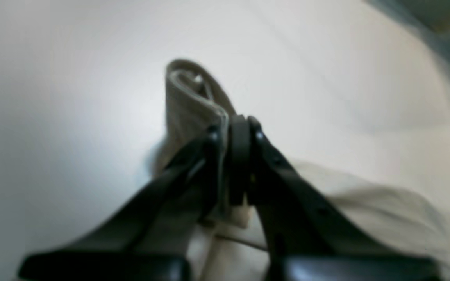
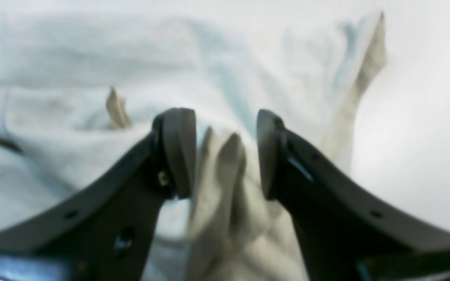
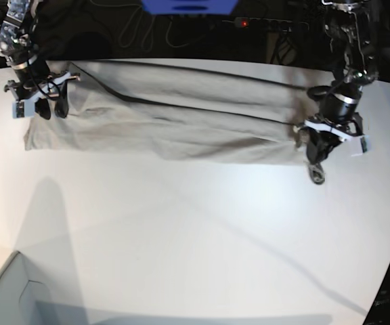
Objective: Layout the t-shirt on the table in an organized manner, then fold the t-shirt properly
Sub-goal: 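Carry the strip end with the left gripper toward the right gripper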
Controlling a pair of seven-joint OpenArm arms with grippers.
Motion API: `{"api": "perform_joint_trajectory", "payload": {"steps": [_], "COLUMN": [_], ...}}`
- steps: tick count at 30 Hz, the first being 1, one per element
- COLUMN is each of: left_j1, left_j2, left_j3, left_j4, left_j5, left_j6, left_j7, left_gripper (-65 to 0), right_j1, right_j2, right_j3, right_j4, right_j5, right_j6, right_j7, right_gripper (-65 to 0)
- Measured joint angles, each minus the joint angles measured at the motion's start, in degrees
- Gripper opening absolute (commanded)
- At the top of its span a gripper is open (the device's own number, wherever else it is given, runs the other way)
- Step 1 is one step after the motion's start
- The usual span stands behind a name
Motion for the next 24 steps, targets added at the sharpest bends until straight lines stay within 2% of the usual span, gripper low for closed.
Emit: {"api": "perform_joint_trajectory", "payload": {"steps": [4, 8, 11, 14, 18, 24], "left_j1": [1.16, 0.39, 0.26, -0.15, -1.75, -3.3], "left_j2": [1.25, 5.57, 9.25, 11.41, 13.03, 13.29], "left_j3": [10.08, 17.53, 19.96, 22.34, 26.14, 29.88], "left_j4": [0.17, 0.2, 0.17, -0.2, -2.23, -7.26], "left_j5": [1.7, 6.91, 11.43, 15.69, 18.64, 18.69], "left_j6": [0.85, 0.72, 0.57, 0.68, 0.76, 0.76], "left_j7": [0.17, 0.24, -0.13, 0.09, -0.61, -0.22], "left_gripper": [-64.8, -64.8, -64.8, -64.8, -64.8, -64.8], "right_j1": [-0.22, -0.22, -0.11, -0.13, -0.11, -0.13], "right_j2": [-0.02, -0.02, 0.02, -0.02, 0.0, 0.0], "right_j3": [0.0, 0.0, 0.0, 0.0, 0.0, 0.0], "right_j4": [0.02, 0.02, 0.02, 0.02, 0.02, 0.02], "right_j5": [-0.04, -0.02, -0.02, -0.02, -0.02, -0.04], "right_j6": [0.02, 0.02, 0.0, 0.0, 0.0, 0.02], "right_j7": [-0.09, -0.04, -0.07, -0.26, -0.22, -0.28], "right_gripper": [-38.8, -38.8, -38.8, -38.8, -38.7, -38.7]}}
